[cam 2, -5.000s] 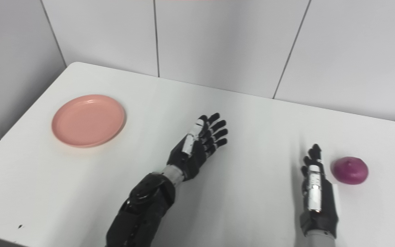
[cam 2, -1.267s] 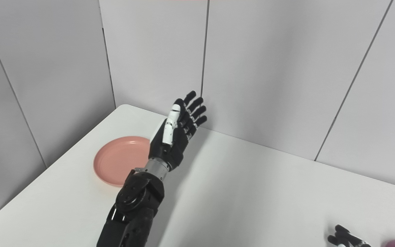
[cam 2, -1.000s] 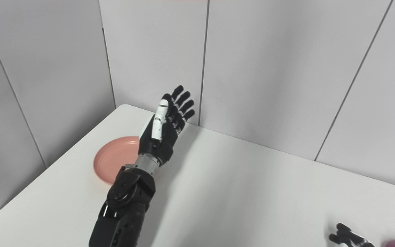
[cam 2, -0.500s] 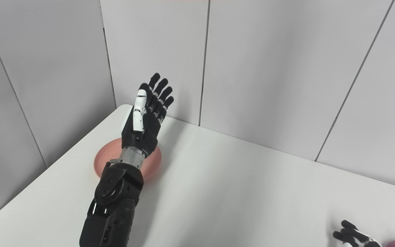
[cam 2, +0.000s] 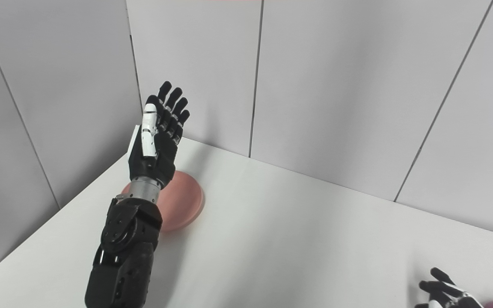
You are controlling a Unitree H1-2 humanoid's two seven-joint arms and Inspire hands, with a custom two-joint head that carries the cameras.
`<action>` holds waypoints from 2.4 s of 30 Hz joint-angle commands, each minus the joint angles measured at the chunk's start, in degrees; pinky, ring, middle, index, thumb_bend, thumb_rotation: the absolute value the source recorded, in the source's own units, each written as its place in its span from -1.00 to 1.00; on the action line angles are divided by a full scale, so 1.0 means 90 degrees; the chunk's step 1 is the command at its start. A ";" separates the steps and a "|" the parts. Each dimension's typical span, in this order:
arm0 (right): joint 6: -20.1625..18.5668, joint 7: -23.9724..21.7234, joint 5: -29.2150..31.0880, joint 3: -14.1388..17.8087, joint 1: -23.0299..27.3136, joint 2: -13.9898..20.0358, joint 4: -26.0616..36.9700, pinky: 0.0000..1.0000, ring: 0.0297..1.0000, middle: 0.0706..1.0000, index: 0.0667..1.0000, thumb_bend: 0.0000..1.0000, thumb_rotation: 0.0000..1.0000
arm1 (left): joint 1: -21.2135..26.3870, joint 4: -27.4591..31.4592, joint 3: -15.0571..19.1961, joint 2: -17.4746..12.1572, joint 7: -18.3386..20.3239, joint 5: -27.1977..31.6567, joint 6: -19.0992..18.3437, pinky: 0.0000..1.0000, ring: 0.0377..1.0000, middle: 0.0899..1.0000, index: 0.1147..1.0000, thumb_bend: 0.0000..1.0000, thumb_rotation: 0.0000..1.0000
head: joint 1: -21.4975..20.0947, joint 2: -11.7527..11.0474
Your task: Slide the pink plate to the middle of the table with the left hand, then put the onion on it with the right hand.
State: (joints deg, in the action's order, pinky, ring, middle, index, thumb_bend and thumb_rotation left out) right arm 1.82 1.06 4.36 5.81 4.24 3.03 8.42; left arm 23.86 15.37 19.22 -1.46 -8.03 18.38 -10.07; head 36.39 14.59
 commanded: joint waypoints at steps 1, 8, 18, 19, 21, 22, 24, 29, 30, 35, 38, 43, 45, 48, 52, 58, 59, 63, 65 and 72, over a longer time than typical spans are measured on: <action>0.0467 -0.0033 -0.0030 -0.0006 0.0151 0.0038 0.0074 -0.11 0.31 0.48 -0.08 -0.04 -0.66 | 0.0183 0.0286 -0.0014 -0.0083 -0.0089 -0.0134 0.0297 0.93 0.95 0.95 0.90 -0.16 1.00 | 0.0009 -0.0009; 0.0432 -0.0028 -0.0095 -0.0009 0.0133 0.0043 0.0137 -0.11 0.31 0.48 -0.08 -0.04 -0.66 | 0.0155 0.0359 0.0163 -0.0193 -0.0184 -0.0069 0.0350 0.94 0.95 0.94 0.90 -0.13 1.00 | 0.0031 0.0021; 0.0447 -0.0061 -0.0066 0.0010 0.0150 0.0093 0.0099 -0.10 0.32 0.49 -0.08 -0.04 -0.66 | 0.0097 0.0175 0.0610 -0.0373 -0.0408 0.0022 0.0782 0.86 0.88 0.88 0.85 -0.10 1.00 | 0.0063 0.0071; 0.0436 -0.0055 -0.0079 0.0009 0.0147 0.0097 0.0107 -0.10 0.32 0.49 -0.08 -0.04 -0.66 | 0.0090 0.0150 0.0670 -0.0397 -0.0433 0.0053 0.0823 0.85 0.88 0.88 0.85 -0.09 1.00 | 0.0067 0.0080; 0.0379 -0.0036 -0.0105 0.0005 0.0140 0.0096 0.0151 -0.12 0.32 0.49 -0.08 -0.04 -0.66 | 0.0064 0.0125 0.0756 -0.0474 -0.0473 0.0044 0.0838 0.81 0.87 0.87 0.84 -0.09 1.00 | 0.0079 0.0097; 0.0353 -0.0027 -0.0117 0.0005 0.0138 0.0096 0.0169 -0.12 0.32 0.49 -0.08 -0.04 -0.66 | 0.0049 0.0111 0.0795 -0.0520 -0.0482 0.0013 0.0831 0.81 0.87 0.87 0.85 -0.09 1.00 | 0.0079 0.0097; 0.0353 -0.0039 -0.0104 0.0007 0.0141 0.0107 0.0175 -0.12 0.32 0.48 -0.08 -0.04 -0.66 | 0.0023 0.0068 0.0865 -0.0604 -0.0494 0.0010 0.0851 0.83 0.87 0.87 0.85 -0.08 1.00 | 0.0092 0.0106; 0.0296 -0.0014 -0.0117 0.0016 0.0139 0.0097 0.0206 -0.13 0.30 0.46 -0.08 -0.04 -0.66 | -0.0080 -0.0086 0.1039 -0.0801 -0.0520 0.0099 0.0952 0.87 0.89 0.88 0.85 -0.06 1.00 | 0.0114 0.0104; 0.0264 -0.0004 -0.0118 0.0017 0.0136 0.0089 0.0226 -0.14 0.30 0.45 -0.08 -0.04 -0.66 | -0.0095 -0.0113 0.1057 -0.0823 -0.0519 0.0105 0.0971 0.87 0.89 0.88 0.85 -0.05 1.00 | 0.0114 0.0104; 0.0400 -0.0070 -0.0066 0.0019 0.0144 0.0141 0.0148 -0.13 0.30 0.46 -0.08 -0.04 -0.66 | -0.0194 -0.0246 0.1241 -0.0955 -0.0509 0.0287 0.1086 0.89 0.90 0.90 0.88 -0.05 1.00 | 0.0137 0.0115; 0.0316 -0.0046 -0.0086 0.0031 0.0149 0.0150 0.0183 -0.14 0.30 0.47 -0.08 -0.04 -0.66 | -0.0215 -0.0311 0.1337 -0.1005 -0.0537 0.0333 0.1173 0.91 0.89 0.90 0.88 -0.07 1.00 | 0.0160 0.0130; 0.0271 -0.0043 -0.0090 0.0026 0.0161 0.0168 0.0209 -0.16 0.30 0.46 -0.08 -0.04 -0.66 | -0.0270 -0.0456 0.1529 -0.1115 -0.0522 0.0459 0.1345 0.96 0.93 0.91 0.89 -0.09 1.00 | 0.0180 0.0127; 0.0338 -0.0069 -0.0063 0.0034 0.0170 0.0190 0.0153 -0.15 0.30 0.46 -0.08 -0.04 -0.66 | -0.0307 -0.0477 0.1590 -0.1141 -0.0539 0.0484 0.1366 0.94 0.93 0.92 0.88 -0.10 1.00 | 0.0192 0.0131; 0.0293 -0.0051 -0.0063 0.0043 0.0178 0.0193 0.0167 -0.15 0.29 0.46 -0.08 -0.04 -0.66 | -0.0349 -0.0503 0.1663 -0.1154 -0.0607 0.0485 0.1345 0.94 0.92 0.91 0.88 -0.10 1.00 | 0.0217 0.0131; 0.0298 -0.0046 -0.0070 0.0046 0.0181 0.0203 0.0147 -0.15 0.30 0.46 -0.08 -0.04 -0.66 | -0.0399 -0.0595 0.1721 -0.1185 -0.0595 0.0538 0.1371 0.94 0.91 0.90 0.88 -0.10 1.00 | 0.0238 0.0118; 0.0271 -0.0083 -0.0010 0.0053 0.0188 0.0235 0.0132 -0.14 0.31 0.46 -0.08 -0.04 -0.66 | -0.0420 -0.0865 0.1813 -0.1155 -0.0666 0.0630 0.1337 0.90 0.90 0.89 0.86 -0.11 1.00 | 0.0247 0.0117; 0.0268 -0.0084 -0.0003 0.0051 0.0188 0.0237 0.0134 -0.14 0.31 0.47 -0.08 -0.04 -0.66 | -0.0429 -0.0922 0.1812 -0.1161 -0.0645 0.0639 0.1350 0.92 0.91 0.90 0.87 -0.12 1.00 | 0.0251 0.0116; 0.0268 -0.0062 -0.0032 0.0038 0.0195 0.0241 0.0129 -0.14 0.31 0.46 -0.08 -0.04 -0.66 | -0.0449 -0.1110 0.1803 -0.1158 -0.0610 0.0719 0.1298 0.93 0.92 0.91 0.88 -0.14 1.00 | 0.0251 0.0116; 0.0268 -0.0066 -0.0029 0.0040 0.0198 0.0249 0.0118 -0.14 0.31 0.47 -0.08 -0.04 -0.66 | -0.0460 -0.1185 0.1780 -0.1156 -0.0607 0.0746 0.1255 0.92 0.93 0.92 0.88 -0.15 1.00 | 0.0257 0.0126; 0.0268 -0.0093 -0.0020 0.0024 0.0191 0.0259 0.0133 -0.14 0.31 0.47 -0.08 -0.04 -0.66 | -0.0484 -0.1413 0.1695 -0.1097 -0.0562 0.0893 0.1256 0.90 0.93 0.91 0.83 -0.17 1.00 | 0.0257 0.0126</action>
State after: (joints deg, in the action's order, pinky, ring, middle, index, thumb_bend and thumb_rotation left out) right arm 2.59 0.76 3.88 5.94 4.39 4.75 8.48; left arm 18.71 2.23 34.98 -10.08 -13.85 26.20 -0.09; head 38.67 15.73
